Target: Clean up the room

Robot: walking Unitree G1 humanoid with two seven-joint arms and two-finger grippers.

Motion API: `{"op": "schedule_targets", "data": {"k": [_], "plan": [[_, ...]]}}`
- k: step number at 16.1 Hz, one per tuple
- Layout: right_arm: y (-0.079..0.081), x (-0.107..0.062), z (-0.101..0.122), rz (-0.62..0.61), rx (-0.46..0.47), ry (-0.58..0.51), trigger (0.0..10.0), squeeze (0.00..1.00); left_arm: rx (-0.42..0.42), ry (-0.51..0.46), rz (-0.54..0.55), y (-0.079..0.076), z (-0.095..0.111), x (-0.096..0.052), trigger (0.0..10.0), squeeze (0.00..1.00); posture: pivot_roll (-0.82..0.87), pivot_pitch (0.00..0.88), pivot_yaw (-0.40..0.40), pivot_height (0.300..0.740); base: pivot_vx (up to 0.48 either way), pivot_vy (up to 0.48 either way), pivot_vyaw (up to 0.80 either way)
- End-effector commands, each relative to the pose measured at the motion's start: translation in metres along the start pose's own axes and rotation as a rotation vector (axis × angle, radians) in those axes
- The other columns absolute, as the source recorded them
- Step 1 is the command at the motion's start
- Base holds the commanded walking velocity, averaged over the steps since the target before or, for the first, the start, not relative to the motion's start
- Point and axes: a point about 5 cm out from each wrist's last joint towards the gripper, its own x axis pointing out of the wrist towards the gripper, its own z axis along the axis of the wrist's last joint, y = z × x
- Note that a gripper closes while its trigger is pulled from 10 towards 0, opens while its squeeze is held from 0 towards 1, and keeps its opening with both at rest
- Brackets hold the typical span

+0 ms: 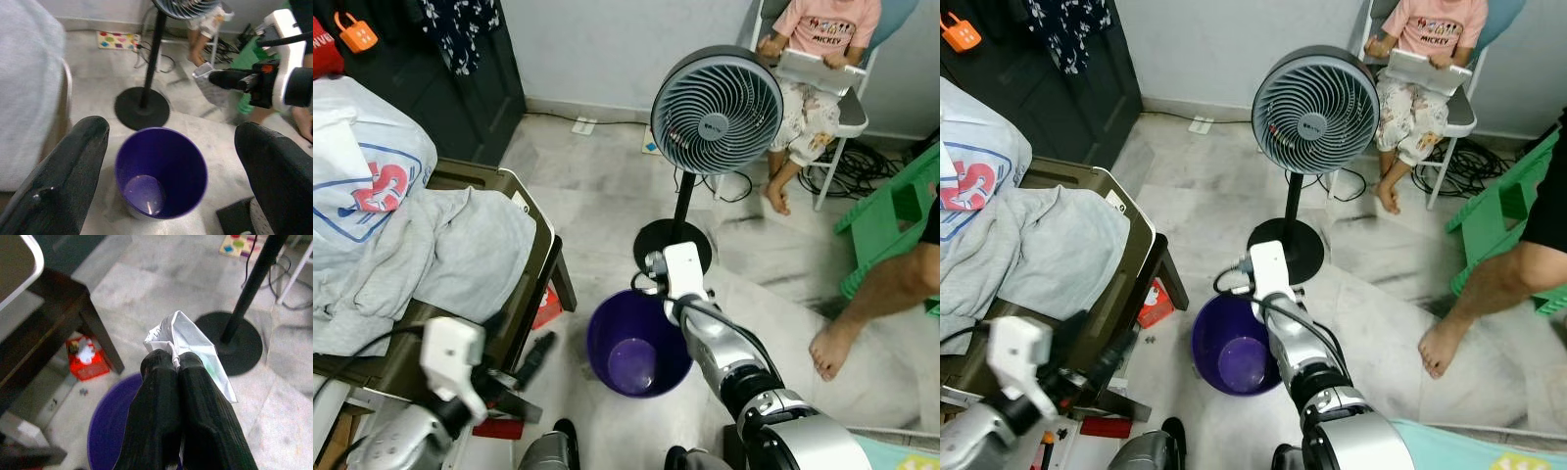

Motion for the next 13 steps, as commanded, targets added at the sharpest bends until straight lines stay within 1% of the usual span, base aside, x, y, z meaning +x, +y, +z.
{"op": "schedule_targets", "data": {"k": [1,4,6,7,8,10,12,13], "plan": [[0.001,0.0,-0.002,-0.003,-0.004,0.009,10.0,0.0,0.019,0.022,-0.016,-0.001,0.001,-0.003,10.0,0.0,0.14,0.238,-0.004,0.74,0.0,0.0,0.0],[0.006,0.002,-0.002,-0.001,-0.037,0.024,10.0,0.0,0.027,0.034,0.006,0.002,0.006,-0.005,10.0,0.0,0.15,0.242,-0.011,0.74,0.0,0.0,0.0],[0.006,0.004,0.006,-0.007,-0.048,0.001,10.0,0.0,0.023,0.034,0.022,0.004,0.007,-0.008,10.0,0.0,0.16,0.25,-0.01,0.74,0.0,0.0,0.0],[0.007,0.006,0.014,-0.015,-0.042,-0.032,10.0,0.0,0.022,0.044,0.028,0.004,0.006,-0.011,10.0,0.0,0.16,0.253,-0.009,0.74,0.0,0.0,0.0],[0.007,0.006,0.018,-0.015,-0.034,-0.048,10.0,0.0,0.02,0.048,0.031,0.004,0.005,-0.012,10.0,0.0,0.16,0.255,-0.007,0.74,0.0,0.0,0.0],[0.017,0.009,0.028,0.008,-0.018,-0.079,10.0,0.0,0.014,0.055,0.039,0.003,0.005,-0.015,10.0,0.0,0.17,0.261,-0.001,0.74,0.0,0.0,0.0],[0.027,0.009,0.029,0.027,-0.02,-0.083,10.0,0.0,0.013,0.06,0.037,0.001,0.004,-0.014,10.0,0.0,0.17,0.266,0.001,0.74,0.0,0.0,0.0],[0.028,0.009,0.028,0.027,-0.02,-0.083,10.0,0.0,0.013,0.061,0.037,0.001,0.004,-0.014,10.0,0.0,0.17,0.266,0.001,0.74,0.0,0.0,0.0]]}}
